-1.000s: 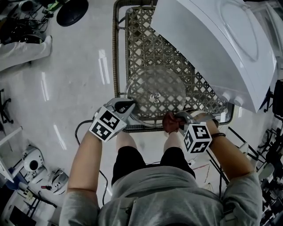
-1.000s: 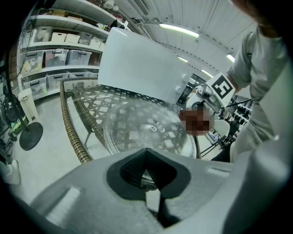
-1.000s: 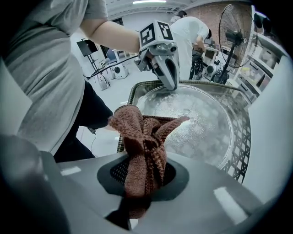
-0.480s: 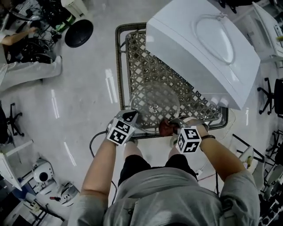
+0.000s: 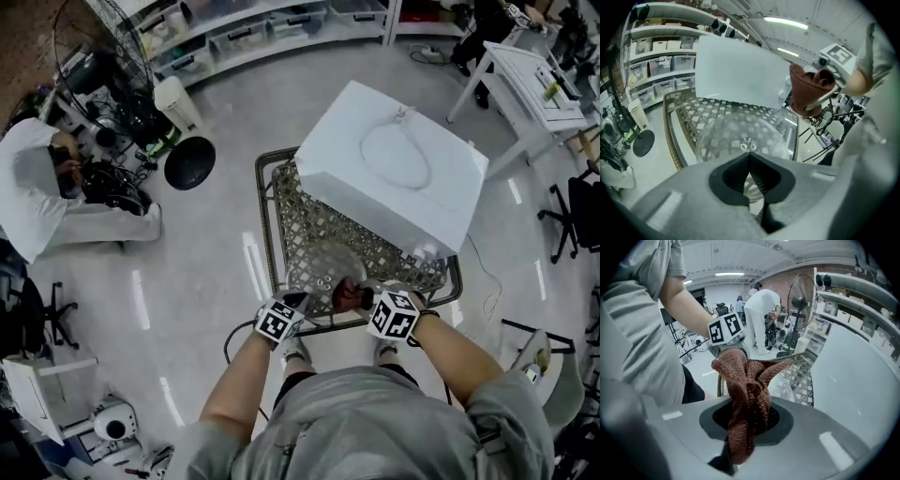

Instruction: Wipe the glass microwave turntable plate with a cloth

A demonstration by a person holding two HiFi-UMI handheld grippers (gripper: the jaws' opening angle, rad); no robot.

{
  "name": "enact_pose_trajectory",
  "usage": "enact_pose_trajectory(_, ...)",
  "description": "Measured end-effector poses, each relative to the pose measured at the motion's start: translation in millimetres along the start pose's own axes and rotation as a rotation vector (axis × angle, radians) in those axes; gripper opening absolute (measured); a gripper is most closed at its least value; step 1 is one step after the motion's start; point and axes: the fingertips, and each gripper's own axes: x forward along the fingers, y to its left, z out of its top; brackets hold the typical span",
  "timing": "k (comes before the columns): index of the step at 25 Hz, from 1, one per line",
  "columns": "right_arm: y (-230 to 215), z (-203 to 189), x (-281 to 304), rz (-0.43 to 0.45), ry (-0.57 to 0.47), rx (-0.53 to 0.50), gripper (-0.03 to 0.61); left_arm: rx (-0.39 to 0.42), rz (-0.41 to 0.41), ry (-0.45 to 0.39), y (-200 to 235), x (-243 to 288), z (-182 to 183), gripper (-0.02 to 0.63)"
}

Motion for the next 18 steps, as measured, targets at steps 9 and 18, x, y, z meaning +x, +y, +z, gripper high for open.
enact_pose_trajectory(9,-38,27,-88,-0.129,-0.146,0.097,0.075,0.019,0.059,-0.384,-31,-108,102,-0.003)
enact_pose_trajectory(18,-58,60,-147,-0.166,-0.373,0.278,0.075,-0.059,0.109,-0.719,-37,-210,150,-0.003)
